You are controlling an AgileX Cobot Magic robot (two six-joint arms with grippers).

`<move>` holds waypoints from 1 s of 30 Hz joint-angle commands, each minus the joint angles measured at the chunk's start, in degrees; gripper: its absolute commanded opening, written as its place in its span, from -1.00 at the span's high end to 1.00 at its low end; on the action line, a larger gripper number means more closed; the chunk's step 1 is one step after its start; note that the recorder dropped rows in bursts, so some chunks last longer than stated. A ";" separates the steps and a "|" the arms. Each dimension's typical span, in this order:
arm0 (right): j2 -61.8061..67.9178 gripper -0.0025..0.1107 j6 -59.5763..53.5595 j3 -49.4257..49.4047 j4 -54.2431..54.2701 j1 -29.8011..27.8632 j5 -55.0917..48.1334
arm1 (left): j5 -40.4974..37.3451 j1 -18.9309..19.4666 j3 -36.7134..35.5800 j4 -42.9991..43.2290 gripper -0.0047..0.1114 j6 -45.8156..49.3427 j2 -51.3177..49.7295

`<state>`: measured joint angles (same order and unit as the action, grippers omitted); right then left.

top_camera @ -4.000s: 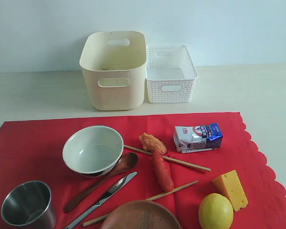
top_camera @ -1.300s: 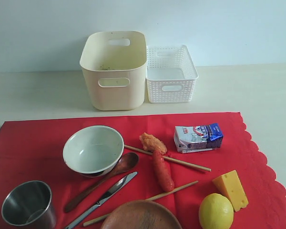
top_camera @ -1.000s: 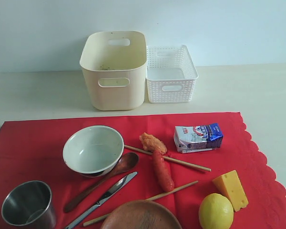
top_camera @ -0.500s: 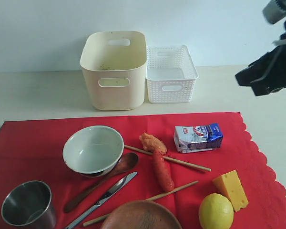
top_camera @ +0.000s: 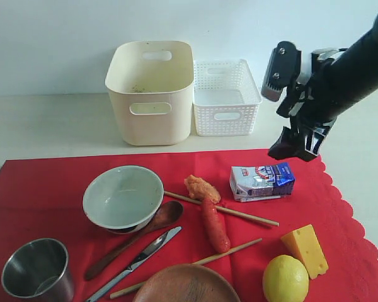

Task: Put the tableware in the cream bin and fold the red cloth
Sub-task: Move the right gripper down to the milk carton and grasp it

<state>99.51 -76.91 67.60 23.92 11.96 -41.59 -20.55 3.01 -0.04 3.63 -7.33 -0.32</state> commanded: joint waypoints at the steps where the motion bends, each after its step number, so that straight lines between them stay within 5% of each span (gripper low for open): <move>1: 3.95 -0.48 -0.31 3.65 -7.60 2.64 -2.87 | 0.33 -0.27 0.04 0.32 0.90 0.01 0.32; 30: 17.23 -0.48 2.25 5.00 -13.78 6.99 3.93 | 0.33 -0.27 0.04 0.32 0.90 0.01 0.32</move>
<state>115.92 -75.21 72.03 10.30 18.78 -38.27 -20.55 3.01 -0.04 3.63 -7.33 -0.32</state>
